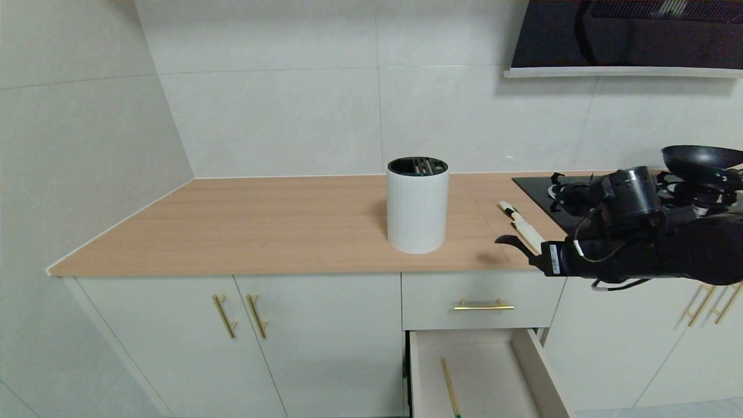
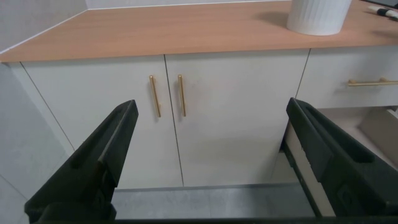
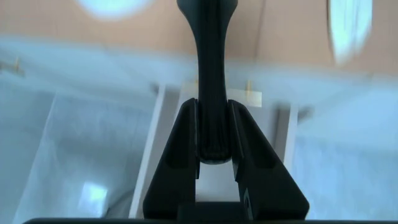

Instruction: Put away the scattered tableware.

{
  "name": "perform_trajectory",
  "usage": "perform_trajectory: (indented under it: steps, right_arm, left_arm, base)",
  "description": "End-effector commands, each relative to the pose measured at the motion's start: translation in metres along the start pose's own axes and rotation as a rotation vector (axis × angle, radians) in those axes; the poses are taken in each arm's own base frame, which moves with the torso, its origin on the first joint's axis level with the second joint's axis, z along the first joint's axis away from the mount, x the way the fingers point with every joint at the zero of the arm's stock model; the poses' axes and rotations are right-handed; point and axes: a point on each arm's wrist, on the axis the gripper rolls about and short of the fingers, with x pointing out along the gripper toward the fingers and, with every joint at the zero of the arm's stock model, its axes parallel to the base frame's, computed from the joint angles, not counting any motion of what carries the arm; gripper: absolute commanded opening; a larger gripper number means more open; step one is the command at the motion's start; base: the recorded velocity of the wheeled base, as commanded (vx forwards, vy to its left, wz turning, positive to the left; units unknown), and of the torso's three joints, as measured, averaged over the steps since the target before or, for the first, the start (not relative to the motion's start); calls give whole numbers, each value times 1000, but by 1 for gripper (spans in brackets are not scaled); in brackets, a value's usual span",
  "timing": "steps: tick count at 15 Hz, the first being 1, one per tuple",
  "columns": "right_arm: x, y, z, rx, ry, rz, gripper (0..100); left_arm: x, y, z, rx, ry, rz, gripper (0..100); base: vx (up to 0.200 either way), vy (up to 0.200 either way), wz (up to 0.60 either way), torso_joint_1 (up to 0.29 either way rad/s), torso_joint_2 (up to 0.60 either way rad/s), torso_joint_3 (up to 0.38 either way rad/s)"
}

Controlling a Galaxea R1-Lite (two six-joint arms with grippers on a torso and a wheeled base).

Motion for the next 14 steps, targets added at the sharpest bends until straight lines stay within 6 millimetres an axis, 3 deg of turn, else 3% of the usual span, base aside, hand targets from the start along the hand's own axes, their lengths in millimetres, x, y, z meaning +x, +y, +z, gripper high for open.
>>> perform_trajectory:
  steps: [1, 4, 14]
  right_arm:
    - [-21, 3, -7, -6, -14, 10, 0]
    - [-14, 8, -25, -38, 52, 20, 0]
    - [-2, 6, -29, -43, 76, 14, 0]
  left_arm:
    - [0, 0, 0, 1, 0, 0, 100]
    - [0, 0, 0, 0, 0, 0, 100]
    - [0, 0, 0, 0, 0, 0, 100]
  base:
    - [0, 0, 0, 0, 0, 0]
    - [0, 0, 0, 0, 0, 0]
    - [0, 0, 0, -11, 25, 15]
